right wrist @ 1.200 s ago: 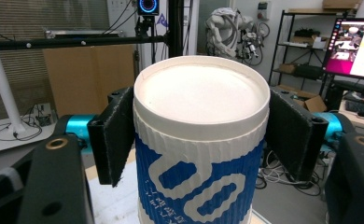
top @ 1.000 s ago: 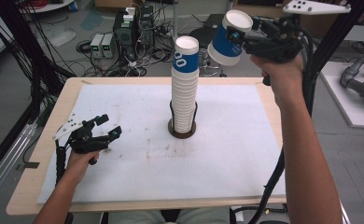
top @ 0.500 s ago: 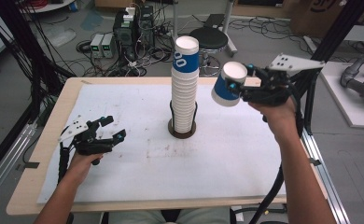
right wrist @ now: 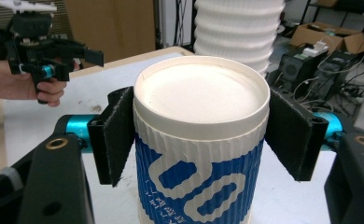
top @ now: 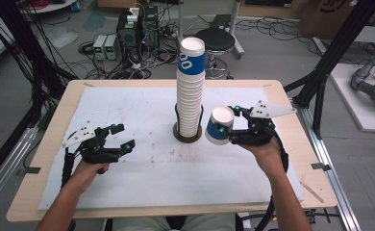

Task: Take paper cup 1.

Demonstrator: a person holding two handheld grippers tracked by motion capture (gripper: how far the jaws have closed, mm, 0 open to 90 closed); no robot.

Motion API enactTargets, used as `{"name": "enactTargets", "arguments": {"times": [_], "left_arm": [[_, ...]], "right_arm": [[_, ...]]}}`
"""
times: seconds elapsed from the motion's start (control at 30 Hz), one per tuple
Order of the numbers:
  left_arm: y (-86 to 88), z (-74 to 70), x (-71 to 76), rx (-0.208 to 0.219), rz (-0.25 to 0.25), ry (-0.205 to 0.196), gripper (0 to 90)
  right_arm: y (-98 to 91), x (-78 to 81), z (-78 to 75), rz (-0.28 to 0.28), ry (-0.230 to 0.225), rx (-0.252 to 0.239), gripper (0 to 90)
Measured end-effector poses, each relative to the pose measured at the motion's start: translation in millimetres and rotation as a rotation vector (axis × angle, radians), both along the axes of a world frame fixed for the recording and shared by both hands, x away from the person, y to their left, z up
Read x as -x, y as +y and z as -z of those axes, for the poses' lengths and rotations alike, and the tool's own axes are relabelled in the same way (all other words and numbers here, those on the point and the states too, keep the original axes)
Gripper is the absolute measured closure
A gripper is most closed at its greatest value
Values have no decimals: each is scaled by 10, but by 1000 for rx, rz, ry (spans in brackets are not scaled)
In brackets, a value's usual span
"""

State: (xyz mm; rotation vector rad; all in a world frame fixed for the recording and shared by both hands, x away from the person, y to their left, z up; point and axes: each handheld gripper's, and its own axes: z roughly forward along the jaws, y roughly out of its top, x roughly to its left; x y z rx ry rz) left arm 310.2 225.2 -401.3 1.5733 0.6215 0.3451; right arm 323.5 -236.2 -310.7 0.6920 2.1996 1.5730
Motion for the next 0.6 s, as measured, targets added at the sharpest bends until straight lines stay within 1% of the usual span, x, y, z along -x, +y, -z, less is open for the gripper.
{"name": "enactTargets", "arguments": {"times": [0.07, 0.1, 0.2, 0.23, 0.27, 0.3, 0.37, 0.43, 0.6], "left_arm": [[-34, -5, 20, -15, 10, 0, 166], [-57, -12, 35, -29, 14, -10, 166], [-93, -30, 71, -61, 18, -13, 166], [-100, -30, 85, -65, 19, -13, 166], [-101, -30, 98, -69, 20, -13, 166], [-103, -27, 111, -69, 15, -15, 166], [-103, -35, 132, -76, 4, -18, 166], [-98, -49, 149, -74, -3, -27, 166], [-89, -79, 181, -54, -25, -38, 166]], "right_arm": [[17, 23, 70, 1, 7, 1, 297], [35, 49, 126, -4, 16, 1, 297], [53, 69, 164, -4, 19, 2, 297], [74, 89, 206, -5, 19, -7, 297], [74, 89, 206, -5, 19, -7, 297], [98, 113, 238, -1, 15, -6, 296], [129, 126, 260, 0, 8, 2, 297], [164, 139, 263, -3, 1, 6, 297], [218, 184, 254, -8, -9, -3, 297]]}}
